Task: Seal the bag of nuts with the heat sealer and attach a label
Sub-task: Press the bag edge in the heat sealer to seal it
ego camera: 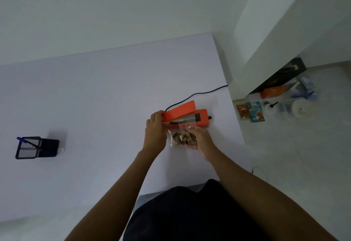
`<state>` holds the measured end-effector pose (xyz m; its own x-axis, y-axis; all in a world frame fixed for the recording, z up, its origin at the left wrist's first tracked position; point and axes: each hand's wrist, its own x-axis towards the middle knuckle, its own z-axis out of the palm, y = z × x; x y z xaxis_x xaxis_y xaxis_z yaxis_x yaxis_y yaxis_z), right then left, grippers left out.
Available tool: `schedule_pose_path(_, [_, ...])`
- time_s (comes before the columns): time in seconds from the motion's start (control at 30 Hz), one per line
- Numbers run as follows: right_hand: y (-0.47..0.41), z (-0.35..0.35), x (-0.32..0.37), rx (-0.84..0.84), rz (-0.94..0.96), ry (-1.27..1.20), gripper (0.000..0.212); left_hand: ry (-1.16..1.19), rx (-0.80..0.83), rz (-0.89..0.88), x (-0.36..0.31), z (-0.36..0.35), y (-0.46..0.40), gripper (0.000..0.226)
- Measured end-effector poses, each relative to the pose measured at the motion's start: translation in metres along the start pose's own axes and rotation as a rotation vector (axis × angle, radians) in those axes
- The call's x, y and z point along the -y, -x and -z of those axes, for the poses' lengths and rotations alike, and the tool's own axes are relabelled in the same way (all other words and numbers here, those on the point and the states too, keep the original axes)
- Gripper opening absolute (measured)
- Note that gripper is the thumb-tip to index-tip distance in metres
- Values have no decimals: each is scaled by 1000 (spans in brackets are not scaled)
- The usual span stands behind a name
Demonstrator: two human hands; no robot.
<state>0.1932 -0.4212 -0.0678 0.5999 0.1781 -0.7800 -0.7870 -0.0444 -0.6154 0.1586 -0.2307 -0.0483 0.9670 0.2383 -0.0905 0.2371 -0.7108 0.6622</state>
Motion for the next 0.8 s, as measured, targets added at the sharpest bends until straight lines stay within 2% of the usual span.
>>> schedule_pose_path(0.07, [0, -1, -1, -12, 1, -3, 28, 180, -68, 14, 3, 6, 7, 32])
schedule_pose_path(0.17, [0, -1, -5, -16, 10, 9, 28, 459, -103, 157, 2, 16, 17, 32])
schedule_pose_path(0.4, [0, -4, -8, -48, 22, 42, 28, 622, -238, 464, 23, 19, 27, 33])
schedule_pose_path(0.5, [1, -5, -8, -51, 17, 41, 26, 607, -184, 568, 28, 14, 30, 33])
schedule_pose_path(0.6, [2, -4, -8, -58, 11, 23, 26, 522, -26, 666, 28, 0, 37, 20])
schedule_pose_path(0.7, [4, -5, -5, -68, 15, 31, 26, 501, 136, 661, 17, -12, 43, 21])
schedule_pose_path(0.8, [9, -5, 0, -74, 60, 72, 24, 624, 177, 624, 1, -18, 39, 20])
